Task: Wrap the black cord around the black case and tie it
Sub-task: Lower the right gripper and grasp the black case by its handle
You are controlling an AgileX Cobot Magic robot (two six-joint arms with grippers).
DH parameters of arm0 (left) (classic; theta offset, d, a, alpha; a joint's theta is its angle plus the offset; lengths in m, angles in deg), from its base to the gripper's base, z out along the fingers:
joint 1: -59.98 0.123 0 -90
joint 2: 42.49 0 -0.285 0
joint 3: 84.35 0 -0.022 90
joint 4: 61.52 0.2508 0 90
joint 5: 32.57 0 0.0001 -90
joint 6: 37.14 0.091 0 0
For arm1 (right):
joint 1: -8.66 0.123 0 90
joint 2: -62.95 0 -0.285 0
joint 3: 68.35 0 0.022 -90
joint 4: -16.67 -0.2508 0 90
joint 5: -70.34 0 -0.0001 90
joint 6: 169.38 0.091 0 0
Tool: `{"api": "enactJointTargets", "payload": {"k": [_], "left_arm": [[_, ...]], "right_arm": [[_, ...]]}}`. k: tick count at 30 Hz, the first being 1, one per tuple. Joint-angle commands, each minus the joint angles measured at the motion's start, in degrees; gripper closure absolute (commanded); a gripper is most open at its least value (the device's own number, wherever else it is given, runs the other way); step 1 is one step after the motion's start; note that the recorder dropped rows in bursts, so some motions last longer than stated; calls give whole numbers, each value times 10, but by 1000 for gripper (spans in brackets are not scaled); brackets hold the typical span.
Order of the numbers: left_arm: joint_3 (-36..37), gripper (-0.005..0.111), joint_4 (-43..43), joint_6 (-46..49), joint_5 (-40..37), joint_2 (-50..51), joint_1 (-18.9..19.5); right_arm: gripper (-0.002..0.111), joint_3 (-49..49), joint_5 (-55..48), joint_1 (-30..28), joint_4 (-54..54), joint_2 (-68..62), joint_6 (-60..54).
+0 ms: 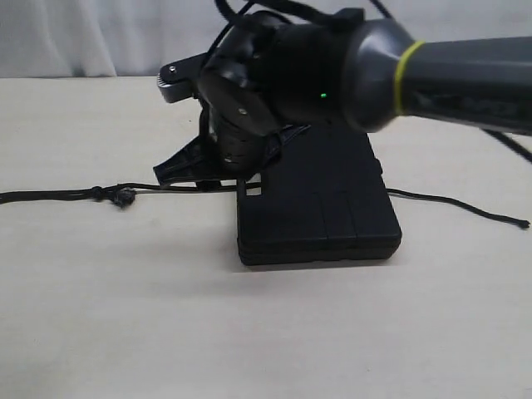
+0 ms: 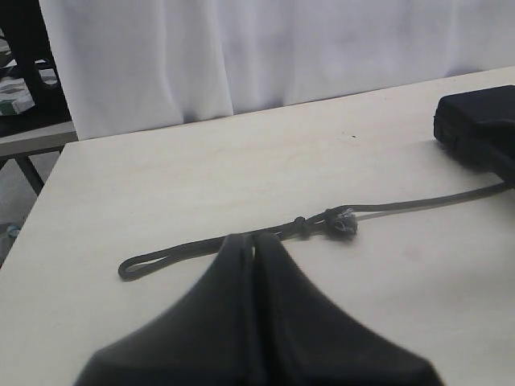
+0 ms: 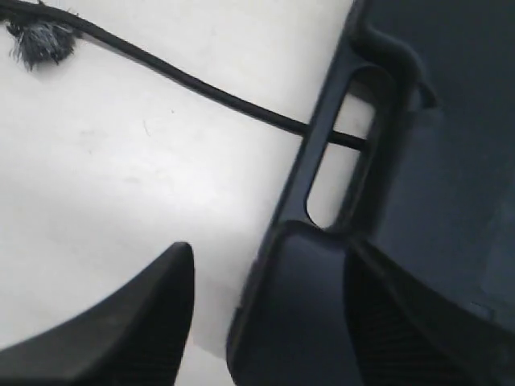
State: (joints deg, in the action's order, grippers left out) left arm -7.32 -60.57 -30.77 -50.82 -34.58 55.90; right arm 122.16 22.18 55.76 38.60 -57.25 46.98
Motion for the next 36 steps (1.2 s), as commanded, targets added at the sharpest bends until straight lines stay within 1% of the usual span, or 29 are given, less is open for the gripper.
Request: {"api": "enactJointTargets", "payload": {"k": [1, 5, 8, 15, 17, 18, 21, 22, 36], "left_arm": [[2, 107, -1, -2, 6, -1, 0], [2, 107, -1, -2, 6, -1, 0], [2, 107, -1, -2, 6, -1, 0], [2, 107, -1, -2, 6, -1, 0], [2, 107, -1, -2, 6, -1, 0], [2, 107, -1, -2, 6, -1, 0], [2, 107, -1, -2, 6, -1, 0], [2, 107, -1, -2, 6, -1, 0], [2, 107, -1, -2, 6, -1, 0]], "right_arm": [[55, 70, -1, 1, -18, -63, 9], [55, 118, -20, -11, -18, -109, 19], [55, 149, -46, -32, -19, -143, 22], [56, 149, -24, -67, -18, -171, 35], [56, 149, -18, -71, -17, -181, 35], [59, 149, -9, -71, -17, -184, 35], [70, 149, 17, -71, -15, -187, 35], [72, 149, 20, -71, -15, -187, 35], [71, 149, 0, -71, 0, -201, 31]]}}
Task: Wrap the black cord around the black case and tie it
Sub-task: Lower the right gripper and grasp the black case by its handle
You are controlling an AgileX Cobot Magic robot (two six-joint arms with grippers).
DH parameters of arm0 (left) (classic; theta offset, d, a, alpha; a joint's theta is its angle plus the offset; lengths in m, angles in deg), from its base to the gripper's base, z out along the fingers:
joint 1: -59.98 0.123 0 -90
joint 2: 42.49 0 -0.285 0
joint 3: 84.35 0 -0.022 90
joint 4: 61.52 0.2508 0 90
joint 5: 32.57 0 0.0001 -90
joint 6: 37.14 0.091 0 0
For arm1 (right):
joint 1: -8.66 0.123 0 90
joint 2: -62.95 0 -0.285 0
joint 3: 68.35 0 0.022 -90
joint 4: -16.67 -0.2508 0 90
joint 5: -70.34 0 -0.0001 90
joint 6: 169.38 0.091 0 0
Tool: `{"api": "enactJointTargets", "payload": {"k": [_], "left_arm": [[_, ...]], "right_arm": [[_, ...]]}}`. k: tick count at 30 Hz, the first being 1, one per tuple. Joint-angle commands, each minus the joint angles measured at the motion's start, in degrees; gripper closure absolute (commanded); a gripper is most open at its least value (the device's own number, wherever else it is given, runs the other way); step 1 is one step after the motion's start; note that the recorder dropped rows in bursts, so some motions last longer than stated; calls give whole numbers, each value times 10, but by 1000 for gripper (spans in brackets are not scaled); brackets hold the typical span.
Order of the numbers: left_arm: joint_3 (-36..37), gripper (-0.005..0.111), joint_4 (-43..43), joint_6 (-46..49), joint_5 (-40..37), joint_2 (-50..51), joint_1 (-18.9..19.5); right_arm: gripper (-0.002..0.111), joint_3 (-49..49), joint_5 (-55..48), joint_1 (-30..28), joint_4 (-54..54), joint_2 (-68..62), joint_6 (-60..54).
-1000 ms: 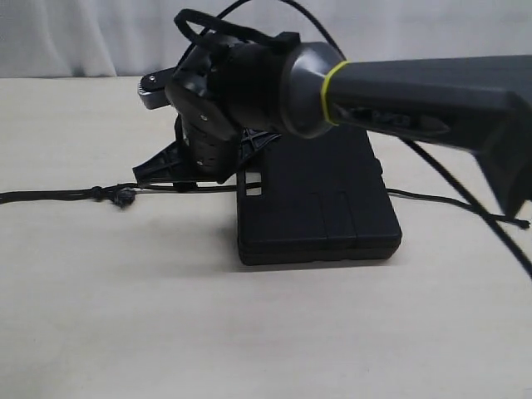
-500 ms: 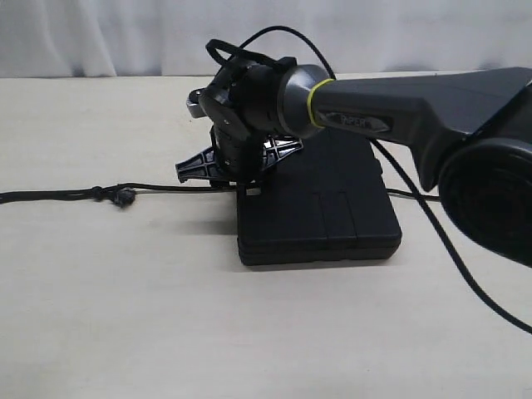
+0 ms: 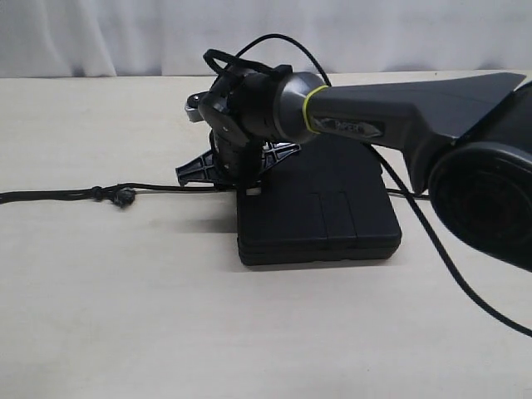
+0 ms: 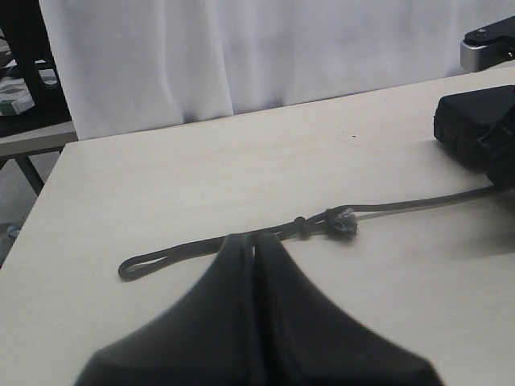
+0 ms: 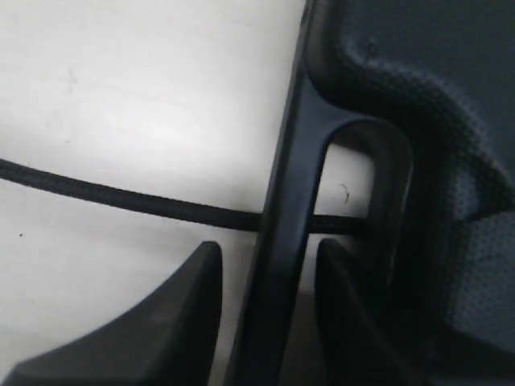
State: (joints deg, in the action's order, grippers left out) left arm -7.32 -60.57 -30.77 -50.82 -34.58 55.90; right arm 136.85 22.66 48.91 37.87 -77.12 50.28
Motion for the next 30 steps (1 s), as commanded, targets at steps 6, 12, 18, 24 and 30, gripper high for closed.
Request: {"api": "enactJointTargets", "payload": {"k": [6, 12, 18, 24, 30], "left_arm": [[2, 107, -1, -2, 6, -1, 0], [2, 107, -1, -2, 6, -1, 0], [2, 107, -1, -2, 6, -1, 0], [2, 107, -1, -2, 6, -1, 0], [2, 107, -1, -2, 6, -1, 0]], "right_arm": [[72, 2, -3, -3, 7, -17, -2], [72, 2, -2, -3, 7, -10, -2], [72, 2, -2, -3, 12, -1, -2], [72, 2, 8, -1, 11, -1, -2], [72, 2, 12, -1, 12, -1, -2]]}}
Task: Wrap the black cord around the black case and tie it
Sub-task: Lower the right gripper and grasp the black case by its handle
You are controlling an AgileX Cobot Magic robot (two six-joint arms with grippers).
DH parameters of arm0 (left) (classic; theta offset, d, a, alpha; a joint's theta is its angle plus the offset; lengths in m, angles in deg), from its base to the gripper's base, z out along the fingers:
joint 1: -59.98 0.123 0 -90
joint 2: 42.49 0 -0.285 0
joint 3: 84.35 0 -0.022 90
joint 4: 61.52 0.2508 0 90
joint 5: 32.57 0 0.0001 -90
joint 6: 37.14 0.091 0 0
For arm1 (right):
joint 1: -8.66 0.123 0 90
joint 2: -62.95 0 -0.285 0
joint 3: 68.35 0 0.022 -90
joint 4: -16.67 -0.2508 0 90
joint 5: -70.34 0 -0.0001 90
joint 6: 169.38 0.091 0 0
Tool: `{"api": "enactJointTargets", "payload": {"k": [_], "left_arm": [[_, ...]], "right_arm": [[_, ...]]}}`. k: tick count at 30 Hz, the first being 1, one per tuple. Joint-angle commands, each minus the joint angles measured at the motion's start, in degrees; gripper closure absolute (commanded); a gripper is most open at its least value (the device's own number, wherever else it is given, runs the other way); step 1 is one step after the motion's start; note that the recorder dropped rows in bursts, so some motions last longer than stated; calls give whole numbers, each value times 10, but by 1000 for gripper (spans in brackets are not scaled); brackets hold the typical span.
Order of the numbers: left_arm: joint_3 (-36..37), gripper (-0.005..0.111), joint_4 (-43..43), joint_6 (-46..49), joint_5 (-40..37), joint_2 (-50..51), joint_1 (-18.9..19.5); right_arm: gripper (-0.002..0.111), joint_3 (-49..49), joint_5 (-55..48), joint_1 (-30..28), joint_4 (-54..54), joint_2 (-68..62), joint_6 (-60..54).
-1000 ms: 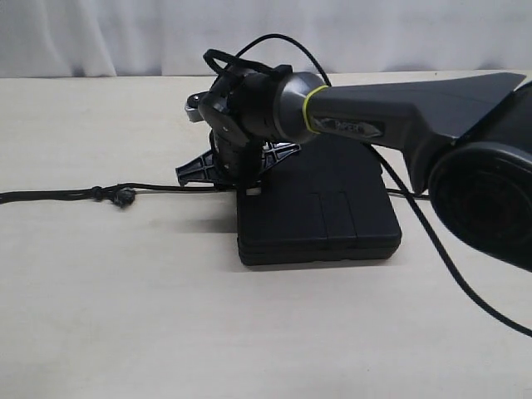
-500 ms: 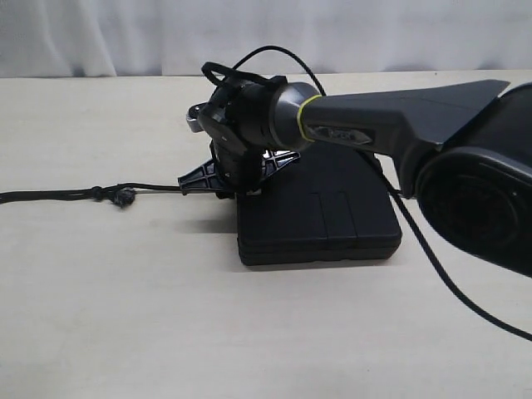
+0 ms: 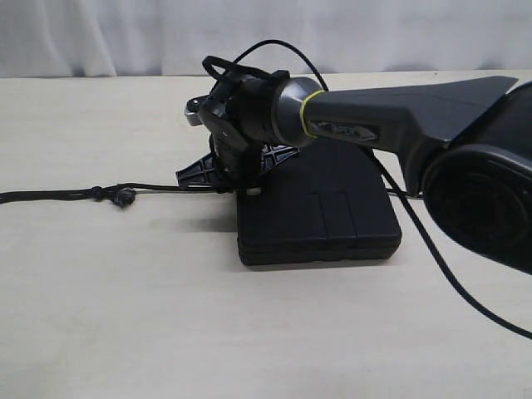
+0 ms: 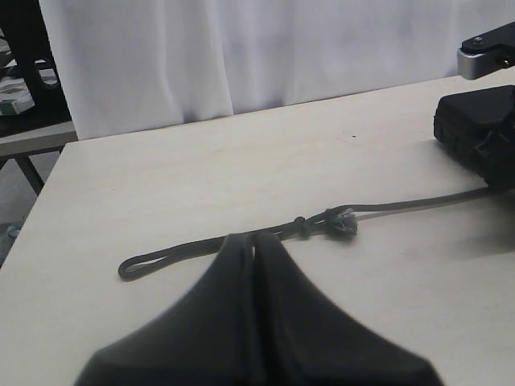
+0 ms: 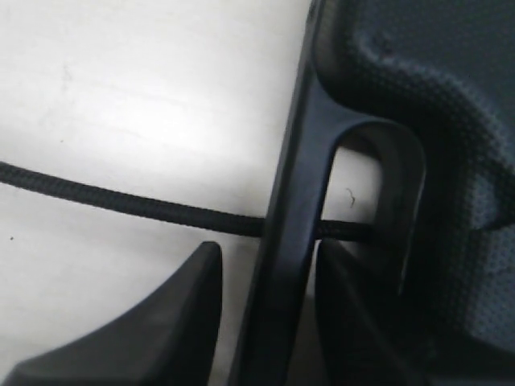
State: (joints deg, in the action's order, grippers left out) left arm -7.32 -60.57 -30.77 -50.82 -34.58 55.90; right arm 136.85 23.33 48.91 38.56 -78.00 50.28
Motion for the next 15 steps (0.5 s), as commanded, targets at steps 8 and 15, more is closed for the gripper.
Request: {"api": "enactJointTargets", "payload": {"k": [8, 15], "left_arm": [[2, 107, -1, -2, 6, -1, 0], [2, 107, -1, -2, 6, -1, 0]], "right_arm": [[81, 2, 5, -1, 15, 8, -2], [104, 2, -3, -1, 16, 8, -19]]}}
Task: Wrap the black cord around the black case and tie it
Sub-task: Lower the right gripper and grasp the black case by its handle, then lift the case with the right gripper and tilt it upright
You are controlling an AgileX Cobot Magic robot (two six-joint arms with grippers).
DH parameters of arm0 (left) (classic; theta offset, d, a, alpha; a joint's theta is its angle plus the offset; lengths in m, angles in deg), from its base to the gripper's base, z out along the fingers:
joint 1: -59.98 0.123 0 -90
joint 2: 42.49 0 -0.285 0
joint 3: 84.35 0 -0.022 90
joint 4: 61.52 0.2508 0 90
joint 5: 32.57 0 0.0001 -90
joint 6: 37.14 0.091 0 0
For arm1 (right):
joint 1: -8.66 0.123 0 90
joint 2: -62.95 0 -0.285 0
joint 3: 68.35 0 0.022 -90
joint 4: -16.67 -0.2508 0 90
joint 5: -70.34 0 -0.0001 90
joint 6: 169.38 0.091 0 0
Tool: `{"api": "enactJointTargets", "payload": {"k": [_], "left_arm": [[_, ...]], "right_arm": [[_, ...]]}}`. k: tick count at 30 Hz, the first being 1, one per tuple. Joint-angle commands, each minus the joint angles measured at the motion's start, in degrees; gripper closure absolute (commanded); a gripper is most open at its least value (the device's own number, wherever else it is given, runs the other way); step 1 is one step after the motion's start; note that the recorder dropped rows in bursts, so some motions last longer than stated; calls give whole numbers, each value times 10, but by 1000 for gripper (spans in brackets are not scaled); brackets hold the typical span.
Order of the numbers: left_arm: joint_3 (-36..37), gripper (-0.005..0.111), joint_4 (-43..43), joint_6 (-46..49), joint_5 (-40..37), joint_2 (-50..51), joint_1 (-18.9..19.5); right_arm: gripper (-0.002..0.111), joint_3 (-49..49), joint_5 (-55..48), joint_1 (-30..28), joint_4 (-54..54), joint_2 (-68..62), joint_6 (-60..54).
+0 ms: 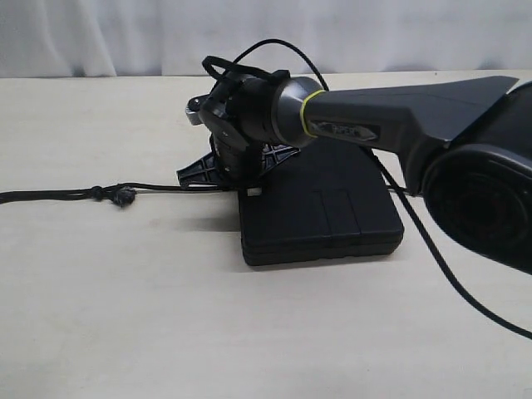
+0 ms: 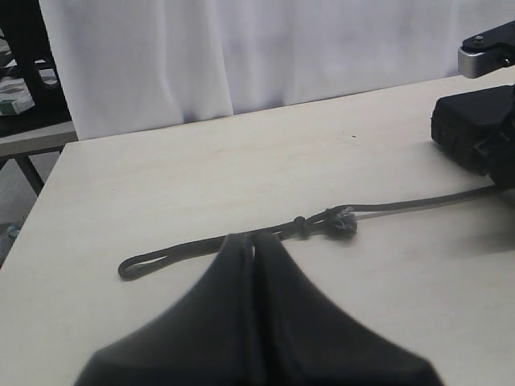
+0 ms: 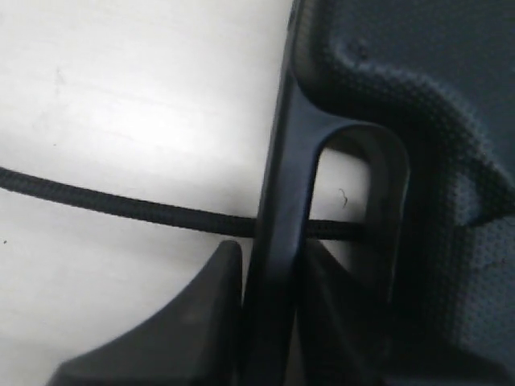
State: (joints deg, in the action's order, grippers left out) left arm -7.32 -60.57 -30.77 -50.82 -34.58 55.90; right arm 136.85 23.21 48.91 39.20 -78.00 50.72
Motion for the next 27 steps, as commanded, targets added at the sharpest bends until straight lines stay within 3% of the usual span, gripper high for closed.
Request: {"api": "enactJointTargets", "payload": {"k": [1, 18, 27], "left_arm": [[2, 107, -1, -2, 6, -1, 0], [2, 107, -1, -2, 6, -1, 0], [2, 107, -1, -2, 6, -1, 0]], "right_arm": [[104, 2, -4, -1, 9, 8, -23], [104, 2, -87, -4, 4, 130, -61], [104, 2, -95, -62, -156, 211, -138]]}}
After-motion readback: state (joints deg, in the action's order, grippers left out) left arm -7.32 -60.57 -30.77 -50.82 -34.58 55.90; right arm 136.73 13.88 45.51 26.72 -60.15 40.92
